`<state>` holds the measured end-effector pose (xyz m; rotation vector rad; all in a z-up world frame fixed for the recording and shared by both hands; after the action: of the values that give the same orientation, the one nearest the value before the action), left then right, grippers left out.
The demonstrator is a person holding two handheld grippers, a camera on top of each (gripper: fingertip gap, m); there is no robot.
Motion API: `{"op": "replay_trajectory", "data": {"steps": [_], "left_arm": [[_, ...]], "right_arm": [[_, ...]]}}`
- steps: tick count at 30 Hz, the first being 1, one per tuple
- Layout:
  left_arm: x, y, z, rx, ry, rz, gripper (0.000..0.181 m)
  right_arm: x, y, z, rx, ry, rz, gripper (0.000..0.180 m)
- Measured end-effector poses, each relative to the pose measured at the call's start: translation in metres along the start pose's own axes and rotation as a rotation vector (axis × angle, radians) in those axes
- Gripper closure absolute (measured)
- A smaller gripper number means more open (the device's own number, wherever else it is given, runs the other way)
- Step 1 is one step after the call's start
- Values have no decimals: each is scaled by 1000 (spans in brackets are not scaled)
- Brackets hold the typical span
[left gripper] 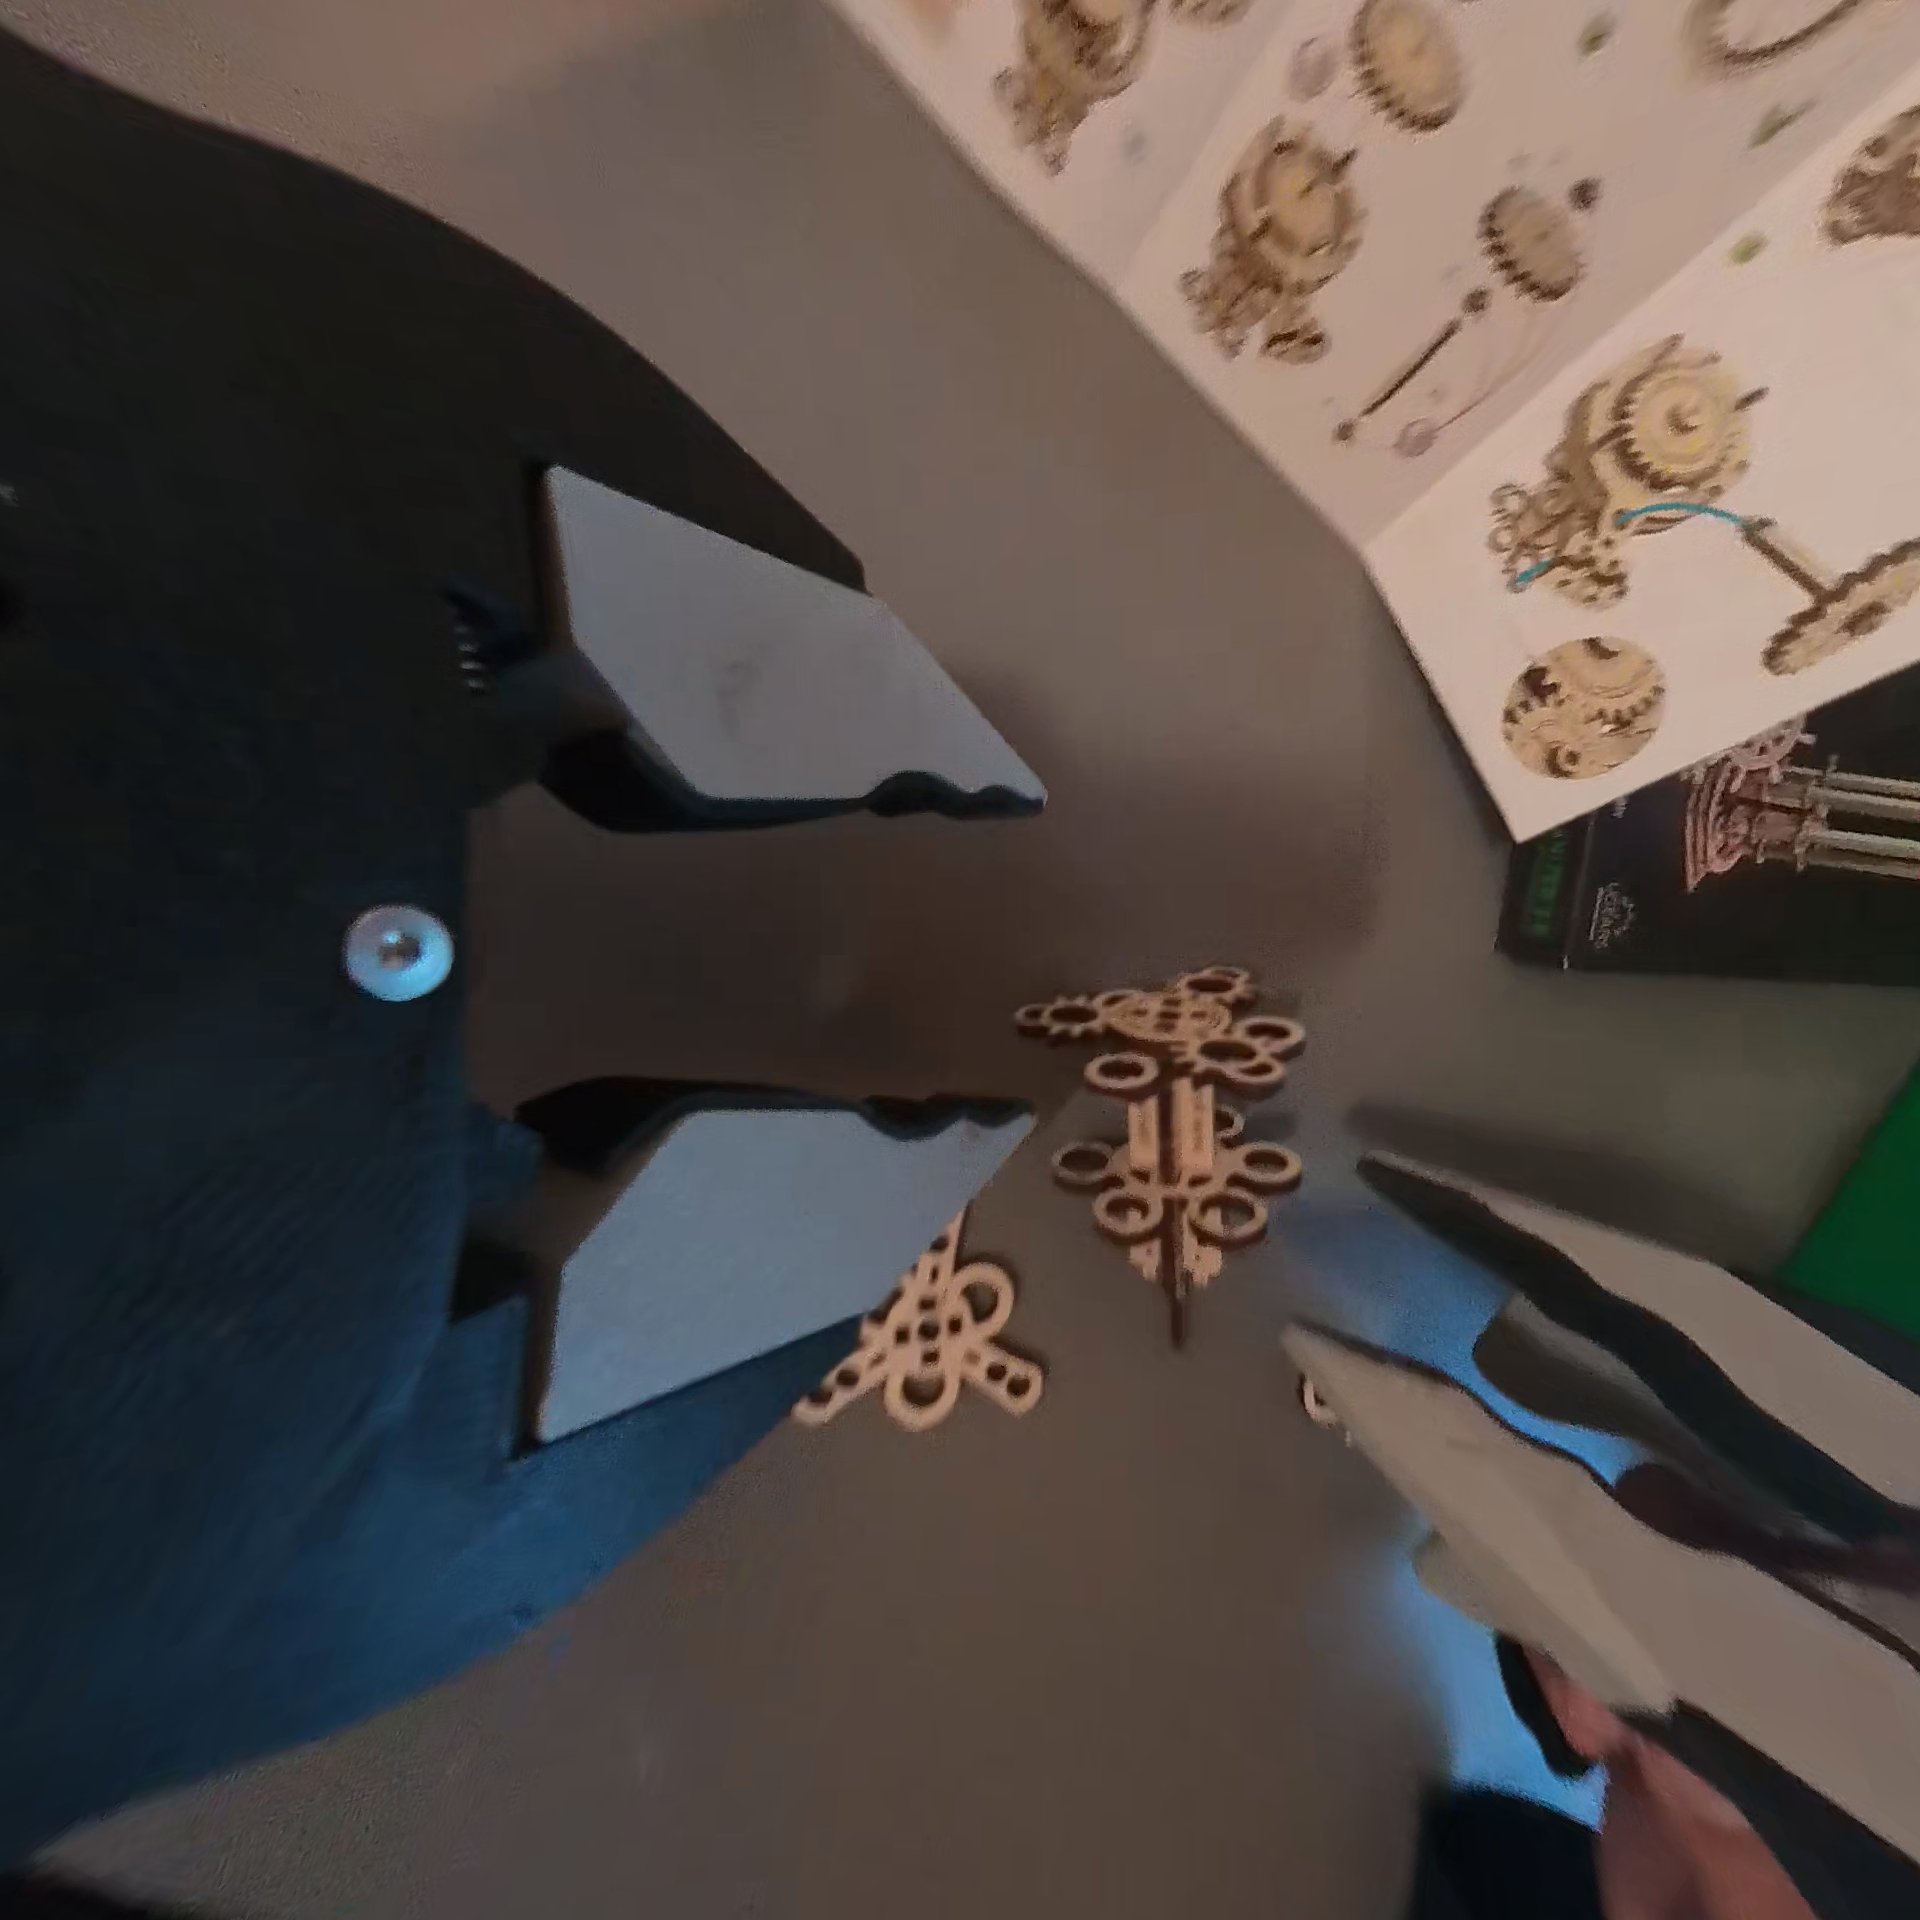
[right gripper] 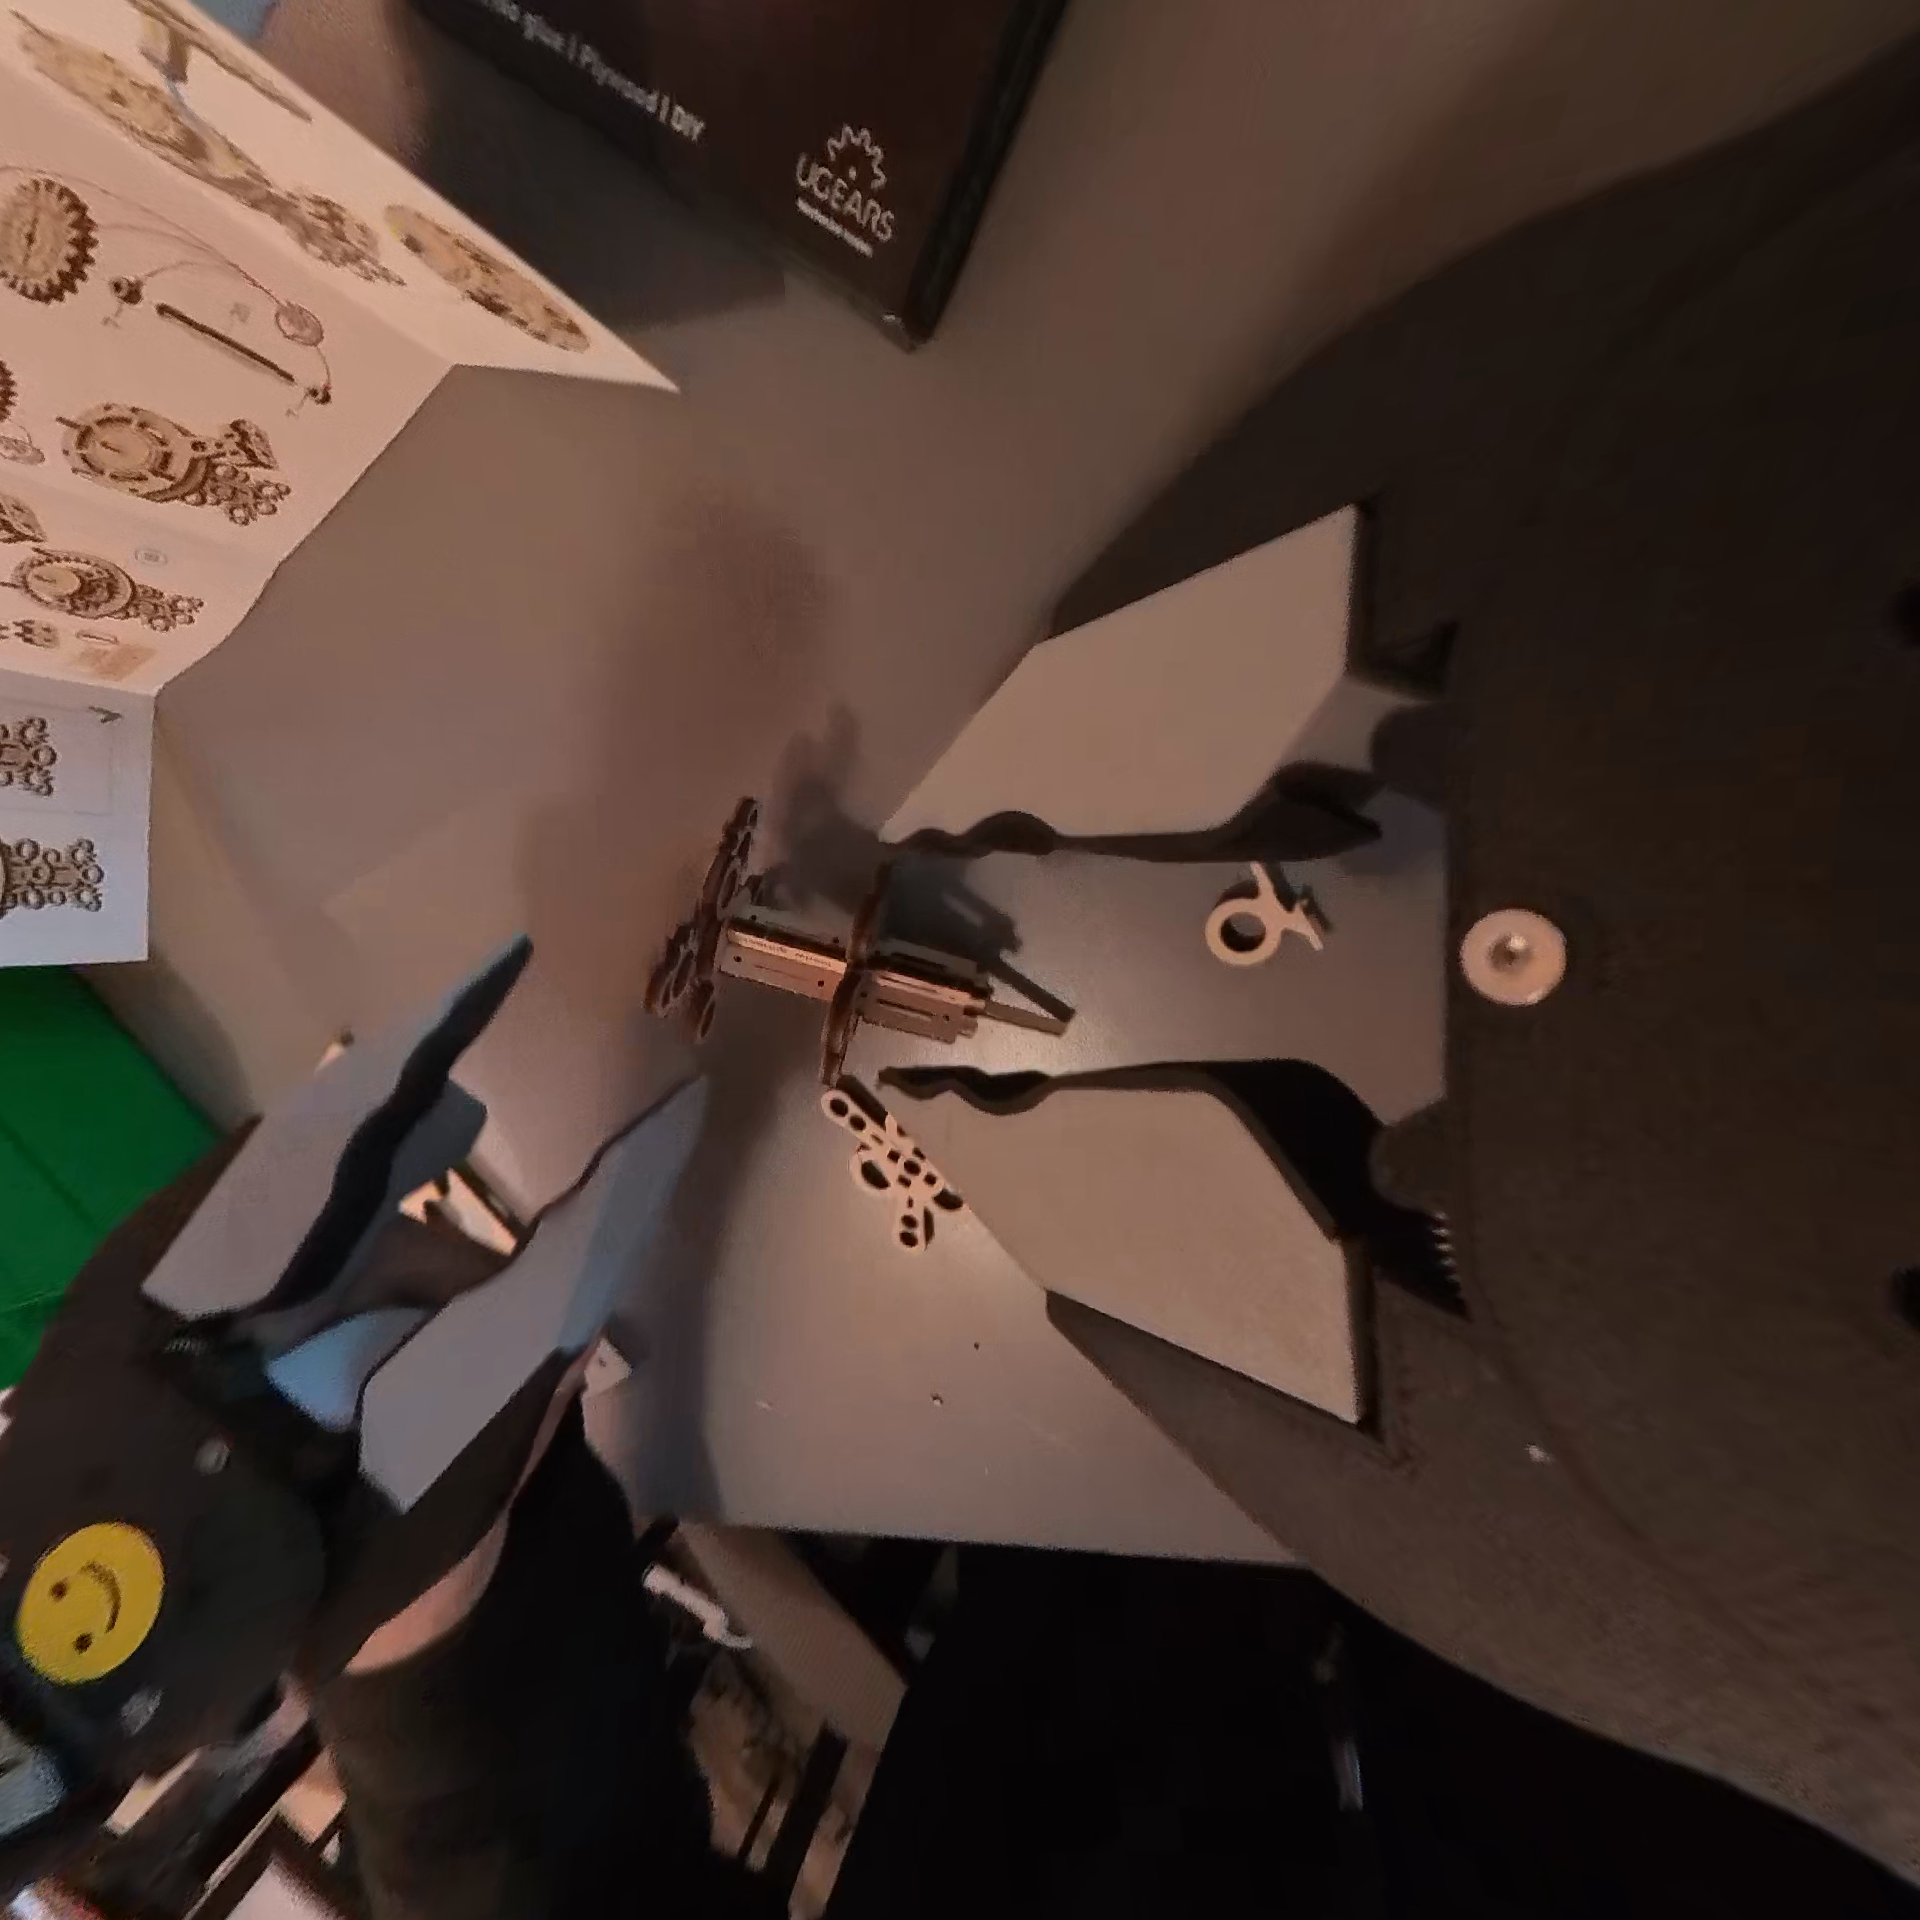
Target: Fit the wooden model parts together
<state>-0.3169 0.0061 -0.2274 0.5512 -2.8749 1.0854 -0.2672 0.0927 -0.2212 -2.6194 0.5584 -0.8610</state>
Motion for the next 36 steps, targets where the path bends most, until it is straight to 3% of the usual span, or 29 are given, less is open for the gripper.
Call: {"op": "replay_trajectory", "data": {"steps": [4,10,18,23,26,31,33,36], "left_arm": [[-5,18,-5,-16,108,28,145],[-18,29,-9,-59,54,150,179],[-6,26,-17,-73,-200,281,180],[-1,18,-21,-138,-196,277,180],[-1,4,-36,-303,22,143,180],[-8,-38,-64,-651,722,-337,180],[-19,-45,-59,-731,890,-388,180],[-22,-52,-55,-794,995,-436,181]], "right_arm": [[-1,4,10,25,72,-46,144],[-2,17,16,24,144,-104,158],[1,-3,-3,-151,244,-240,155],[7,-12,-11,-208,270,-301,152],[15,-6,-9,-179,261,-343,144],[22,-8,-17,-199,154,-331,142],[27,-13,-25,-246,109,-350,143],[35,-16,-32,-277,50,-372,143]]}}
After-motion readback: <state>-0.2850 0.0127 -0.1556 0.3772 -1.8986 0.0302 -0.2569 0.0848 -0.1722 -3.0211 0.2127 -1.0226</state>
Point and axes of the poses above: each gripper's, where its closed fingertips meet, y out along the fingers, z out of its underside, x = y × z across the jaws, the point moved 2 cm from there along -y, back along the fingers, and after that the axes turned 13 degrees about -z, right-handed, at the moved point
